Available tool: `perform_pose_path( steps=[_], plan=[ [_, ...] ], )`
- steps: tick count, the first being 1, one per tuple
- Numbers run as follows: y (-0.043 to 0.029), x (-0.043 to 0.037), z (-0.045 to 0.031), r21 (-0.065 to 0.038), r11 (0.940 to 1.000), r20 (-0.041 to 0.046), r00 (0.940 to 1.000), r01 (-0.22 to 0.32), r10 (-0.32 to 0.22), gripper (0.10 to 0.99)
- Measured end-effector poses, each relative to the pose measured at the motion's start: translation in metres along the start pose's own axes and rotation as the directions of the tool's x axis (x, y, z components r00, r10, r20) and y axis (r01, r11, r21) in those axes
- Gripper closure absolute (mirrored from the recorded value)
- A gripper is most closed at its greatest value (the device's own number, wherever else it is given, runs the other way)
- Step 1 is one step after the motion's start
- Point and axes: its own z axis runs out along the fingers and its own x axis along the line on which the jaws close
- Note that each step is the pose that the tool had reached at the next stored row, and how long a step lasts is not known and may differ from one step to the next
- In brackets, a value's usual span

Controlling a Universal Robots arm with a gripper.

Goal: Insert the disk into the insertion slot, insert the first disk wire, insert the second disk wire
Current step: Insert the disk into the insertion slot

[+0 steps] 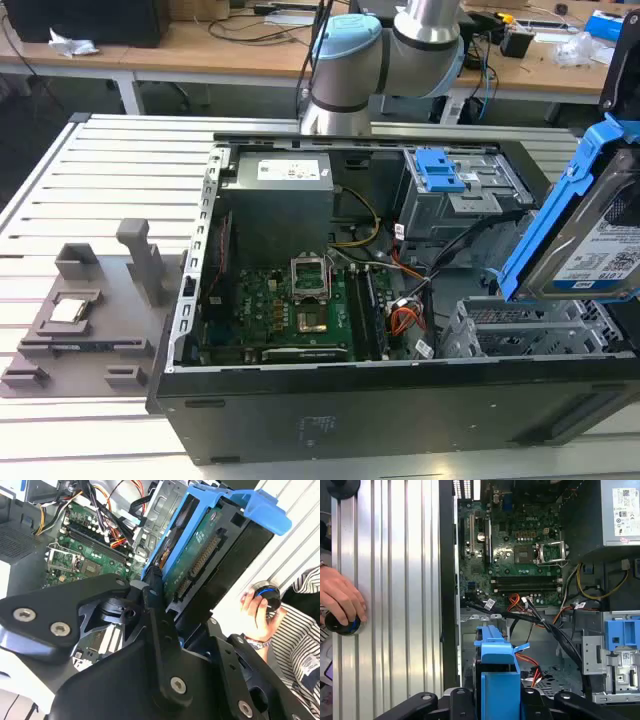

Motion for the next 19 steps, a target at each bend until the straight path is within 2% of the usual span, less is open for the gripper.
perform_pose_path(
  steps=[9,19],
  plan=[
    [0.0010,0.0000,0.0107,0.000,1.0000,-0.0001,1.0000,0.000,0.000,0.725],
    [0.0006,-0.0001,0.0192,0.000,1.0000,-0.0001,1.0000,0.000,0.000,0.725]
  ],
)
